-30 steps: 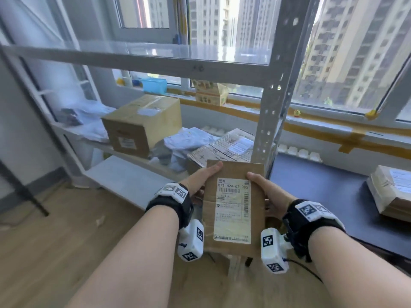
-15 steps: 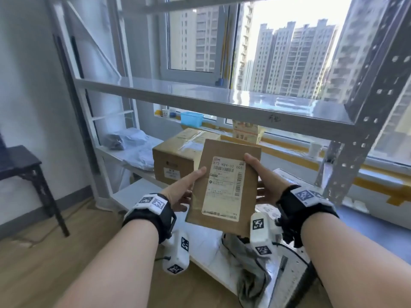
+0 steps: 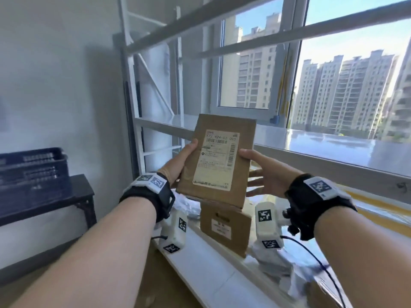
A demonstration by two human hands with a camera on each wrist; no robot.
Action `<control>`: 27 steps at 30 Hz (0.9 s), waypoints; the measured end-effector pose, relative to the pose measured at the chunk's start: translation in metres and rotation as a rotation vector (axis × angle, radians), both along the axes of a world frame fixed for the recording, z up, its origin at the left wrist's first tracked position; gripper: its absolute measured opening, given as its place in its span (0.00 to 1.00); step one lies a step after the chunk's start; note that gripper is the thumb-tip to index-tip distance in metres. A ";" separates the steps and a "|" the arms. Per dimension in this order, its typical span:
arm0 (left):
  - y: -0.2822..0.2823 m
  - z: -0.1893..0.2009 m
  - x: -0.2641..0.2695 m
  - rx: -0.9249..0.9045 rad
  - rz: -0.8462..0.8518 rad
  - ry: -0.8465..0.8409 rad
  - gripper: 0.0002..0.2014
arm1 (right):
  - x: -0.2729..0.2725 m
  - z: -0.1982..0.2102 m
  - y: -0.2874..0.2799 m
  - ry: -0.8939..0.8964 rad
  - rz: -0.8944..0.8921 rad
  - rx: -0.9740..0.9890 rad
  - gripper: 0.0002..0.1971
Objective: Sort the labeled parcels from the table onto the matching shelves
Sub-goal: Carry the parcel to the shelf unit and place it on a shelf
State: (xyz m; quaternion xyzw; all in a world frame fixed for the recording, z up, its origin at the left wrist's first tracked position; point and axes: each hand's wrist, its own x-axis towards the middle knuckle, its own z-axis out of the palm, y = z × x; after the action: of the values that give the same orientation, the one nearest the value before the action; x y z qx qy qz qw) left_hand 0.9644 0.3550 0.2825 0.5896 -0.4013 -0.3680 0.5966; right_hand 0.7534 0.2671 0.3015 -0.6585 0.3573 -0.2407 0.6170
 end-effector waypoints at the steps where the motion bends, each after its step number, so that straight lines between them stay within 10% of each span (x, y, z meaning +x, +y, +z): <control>1: -0.008 0.008 0.016 -0.012 0.030 -0.012 0.25 | 0.017 0.009 -0.012 -0.017 0.004 -0.013 0.27; 15: -0.100 0.063 0.222 0.004 0.208 -0.070 0.18 | 0.244 0.072 -0.139 -0.109 -0.052 -0.038 0.41; 27: -0.199 0.086 0.435 -0.109 0.136 -0.073 0.18 | 0.456 0.085 -0.208 -0.139 -0.128 -0.151 0.33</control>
State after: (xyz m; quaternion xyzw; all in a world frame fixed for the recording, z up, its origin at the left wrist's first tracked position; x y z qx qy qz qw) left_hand 1.3990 0.1555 0.3683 0.5954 -0.4012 -0.2823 0.6363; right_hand 1.2097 0.0589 0.3868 -0.6606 0.3361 -0.3509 0.5724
